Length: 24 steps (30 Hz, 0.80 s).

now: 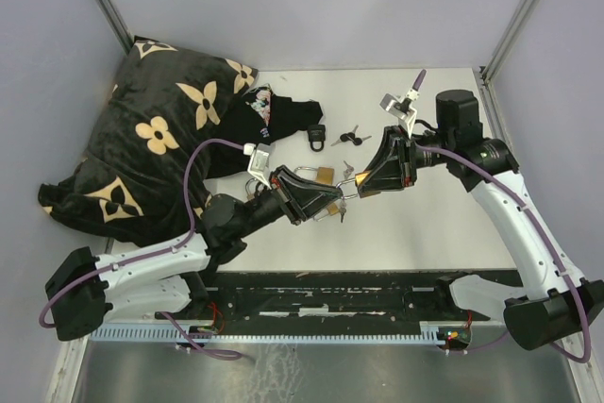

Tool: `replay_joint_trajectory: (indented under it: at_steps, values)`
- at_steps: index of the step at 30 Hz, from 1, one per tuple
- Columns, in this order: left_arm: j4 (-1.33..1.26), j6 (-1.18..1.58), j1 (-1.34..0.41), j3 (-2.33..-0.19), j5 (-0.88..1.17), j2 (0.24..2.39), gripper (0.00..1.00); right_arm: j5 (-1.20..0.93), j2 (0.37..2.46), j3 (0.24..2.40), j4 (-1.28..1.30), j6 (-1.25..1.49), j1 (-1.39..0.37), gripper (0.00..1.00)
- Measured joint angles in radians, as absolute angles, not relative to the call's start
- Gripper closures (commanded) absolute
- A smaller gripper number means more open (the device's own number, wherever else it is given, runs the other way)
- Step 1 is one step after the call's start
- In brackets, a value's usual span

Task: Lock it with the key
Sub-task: Lock the lock.

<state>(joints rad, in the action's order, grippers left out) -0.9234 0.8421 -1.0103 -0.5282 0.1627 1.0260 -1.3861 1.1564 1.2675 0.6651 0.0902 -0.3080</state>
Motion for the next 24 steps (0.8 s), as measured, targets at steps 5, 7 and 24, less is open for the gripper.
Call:
replay_joint_trajectory:
  at_steps: [5, 7, 24]
  values:
    - [-0.930, 0.839, -1.010, -0.538, 0.183, 1.043, 0.97, -1.383, 1.156, 1.261, 0.665, 0.090, -0.305, 0.98]
    - [-0.931, 0.839, -1.010, -0.539, 0.186, 1.045, 0.97, -1.383, 1.154, 1.261, 0.665, 0.090, -0.304, 0.98]
    - [-1.121, 0.782, -1.076, -0.591, 0.176, 1.198, 0.97, -1.457, 1.093, 1.180, 0.425, 0.318, -0.271, 0.98]
